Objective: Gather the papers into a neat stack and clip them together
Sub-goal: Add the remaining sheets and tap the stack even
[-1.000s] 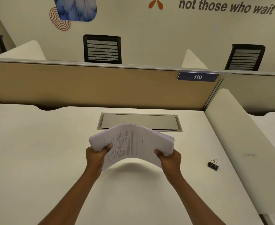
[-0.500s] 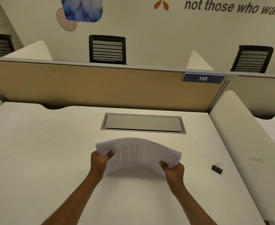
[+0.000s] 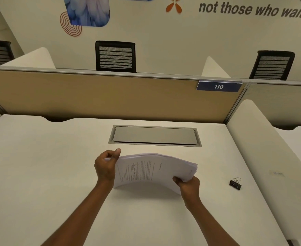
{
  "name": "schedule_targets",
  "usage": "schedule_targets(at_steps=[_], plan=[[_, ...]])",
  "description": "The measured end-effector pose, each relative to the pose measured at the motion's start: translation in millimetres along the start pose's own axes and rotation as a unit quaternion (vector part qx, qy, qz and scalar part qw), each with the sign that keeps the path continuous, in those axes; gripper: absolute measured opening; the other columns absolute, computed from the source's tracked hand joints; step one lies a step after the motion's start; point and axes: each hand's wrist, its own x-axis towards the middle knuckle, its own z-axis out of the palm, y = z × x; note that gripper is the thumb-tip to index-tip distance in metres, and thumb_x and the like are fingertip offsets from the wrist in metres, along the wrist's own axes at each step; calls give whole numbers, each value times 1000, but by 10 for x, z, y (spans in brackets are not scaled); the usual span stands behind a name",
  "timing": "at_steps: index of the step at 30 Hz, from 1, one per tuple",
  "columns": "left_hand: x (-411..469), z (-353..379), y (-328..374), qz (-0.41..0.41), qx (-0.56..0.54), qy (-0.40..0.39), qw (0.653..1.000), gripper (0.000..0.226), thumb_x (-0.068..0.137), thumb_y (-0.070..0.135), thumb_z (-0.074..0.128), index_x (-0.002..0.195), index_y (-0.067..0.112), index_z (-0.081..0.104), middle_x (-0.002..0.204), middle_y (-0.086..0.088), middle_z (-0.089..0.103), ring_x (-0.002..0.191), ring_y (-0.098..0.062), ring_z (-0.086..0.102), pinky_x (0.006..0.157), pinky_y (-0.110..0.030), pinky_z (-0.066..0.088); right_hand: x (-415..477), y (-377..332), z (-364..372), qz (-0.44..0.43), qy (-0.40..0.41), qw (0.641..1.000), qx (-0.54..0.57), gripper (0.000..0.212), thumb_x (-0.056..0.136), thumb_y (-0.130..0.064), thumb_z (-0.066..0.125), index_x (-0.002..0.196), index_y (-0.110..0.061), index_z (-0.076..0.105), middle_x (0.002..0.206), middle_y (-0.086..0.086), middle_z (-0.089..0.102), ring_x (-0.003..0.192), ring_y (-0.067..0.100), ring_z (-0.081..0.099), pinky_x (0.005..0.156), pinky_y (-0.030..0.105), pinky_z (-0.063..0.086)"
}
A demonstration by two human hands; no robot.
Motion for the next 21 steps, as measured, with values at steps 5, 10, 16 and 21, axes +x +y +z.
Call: schedule_targets(at_steps=[5,10,16,21], plan=[[0,9,16,-22,8,2,1000,49,71,54,59,61,6,62,60,-11,59,57,-29,56,58,-38,39,28,33,-10,2,-4,1000,6,32,72,9,75,85,-19,65,81,-3,69,79,15,66,53,11,52],[-1,-20,30,-18,-25,-26,999,53,63,66,55,71,15,64,70,-9,63,66,-29,59,59,-33,44,32,43,-15,5,-8,1000,13,31,72,9,75,87,-16,66,82,-2,70,80,17,66,54,12,52],[33,-267,-308,-26,-15,-168,985,96,42,82,68,99,4,64,96,-11,67,84,-22,64,63,-24,51,46,51,-28,9,-11,1000,19,36,71,10,75,84,-22,66,85,0,72,83,19,68,66,22,54],[-27,-279,-410,-105,106,-157,976,42,62,22,88,98,22,67,95,-10,72,93,-30,68,77,-42,58,65,23,-30,14,-10,1000,11,30,71,8,76,81,-20,67,83,1,72,80,19,68,62,18,53]])
